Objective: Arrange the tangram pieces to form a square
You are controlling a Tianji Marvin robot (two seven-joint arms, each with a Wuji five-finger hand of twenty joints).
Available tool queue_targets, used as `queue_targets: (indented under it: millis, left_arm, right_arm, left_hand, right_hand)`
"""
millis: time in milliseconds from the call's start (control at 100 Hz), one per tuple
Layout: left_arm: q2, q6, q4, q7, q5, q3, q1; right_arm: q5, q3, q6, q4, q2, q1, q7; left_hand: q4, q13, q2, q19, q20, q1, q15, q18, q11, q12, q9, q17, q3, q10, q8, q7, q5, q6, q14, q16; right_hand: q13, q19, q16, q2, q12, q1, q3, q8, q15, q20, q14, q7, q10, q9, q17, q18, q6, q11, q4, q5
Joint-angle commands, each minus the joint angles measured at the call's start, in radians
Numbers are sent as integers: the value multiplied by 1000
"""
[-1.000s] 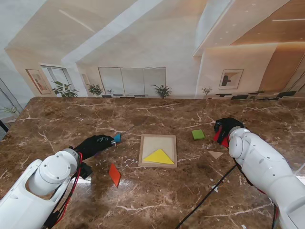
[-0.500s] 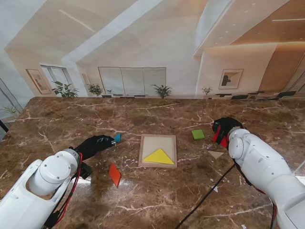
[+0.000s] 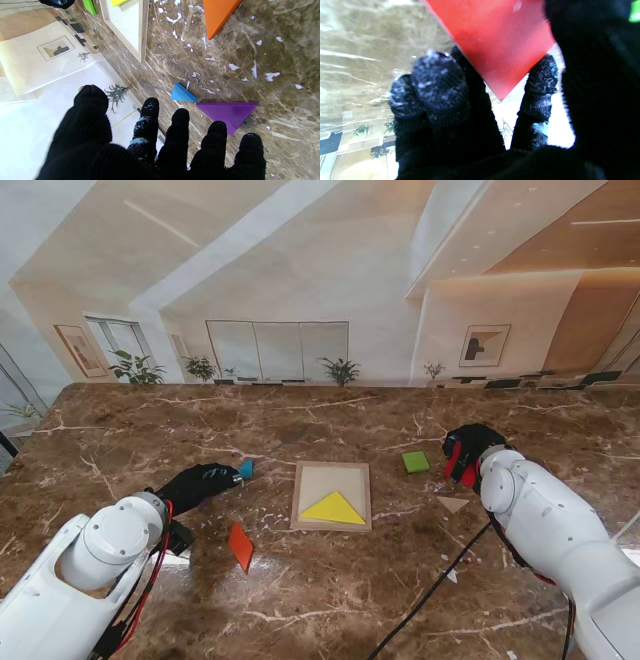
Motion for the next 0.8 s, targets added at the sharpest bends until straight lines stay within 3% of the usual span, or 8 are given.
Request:
queue_targets:
  millis: [0, 120, 200, 390, 620, 790]
  left_arm:
    - [-4, 6, 6, 2, 1, 3, 4]
    - [-5, 7, 6, 7, 1, 2, 4]
    - [-5, 9, 6, 6, 2, 1, 5]
    - [-4, 18, 4, 5, 2, -2, 7]
    - [-4, 24, 5, 4, 3, -3, 5]
    - [-3, 28, 7, -1, 3, -2, 3]
  right_arm:
    - [8, -9, -2, 26, -11, -16, 19]
    - [22, -13, -11, 36, -15, -11, 22]
    - [28, -14, -16, 36, -16, -11, 36]
    - [36, -27, -25, 45, -18, -8, 44]
    - [35, -28, -35, 43, -13, -13, 60]
    - [32, -19, -34, 35, -8, -23, 67]
  left_hand:
    - [17, 3, 33, -26, 26, 36, -18, -24, 5, -3, 24, -10, -28, 10, -22, -3, 29, 0, -20, -8]
    - [17, 3, 32, -26, 26, 36, -19, -25, 5, -3, 23, -11, -29, 9, -22, -3, 30, 1, -21, -8]
    - [17, 3, 33, -26, 26, 36, -19, -25, 5, -3, 22, -12, -29, 8, -22, -3, 30, 0, -21, -8]
    - [18, 1, 33, -28, 25, 37, -19, -28, 5, -3, 22, -15, -29, 8, -22, -4, 31, 1, -22, -8]
    - [18, 0, 33, -28, 25, 37, -20, -27, 5, -3, 20, -15, -30, 8, -22, -4, 33, 2, -21, -8]
    - [18, 1, 33, -28, 25, 36, -19, -28, 5, -3, 19, -15, -30, 7, -22, -4, 32, 1, -24, -8]
  right_hand:
    - [-29, 53, 34, 146, -28, 150, 134, 146, 61, 12, -183, 527, -272, 172, 23, 10, 161, 11, 94, 232]
    - [-29, 53, 83, 147, -3, 157, 145, 143, 119, 13, -198, 491, -279, 169, 22, 12, 134, 42, 96, 161]
    - [-28, 48, 105, 152, 7, 159, 157, -11, 123, 19, -199, 444, -288, 162, 13, 12, 91, 46, 98, 52]
    - [-28, 44, 118, 159, 53, 170, 174, -204, 133, 23, -203, 290, -312, 137, 3, 2, 57, 74, 102, -102]
    - [-29, 32, 124, 173, 86, 194, 185, -348, 133, 26, -191, -17, -333, 113, -21, -13, 64, 109, 114, -313]
    - [-30, 23, 126, 180, 101, 204, 179, -419, 130, 26, -178, -105, -320, 104, -32, -13, 66, 119, 119, -454]
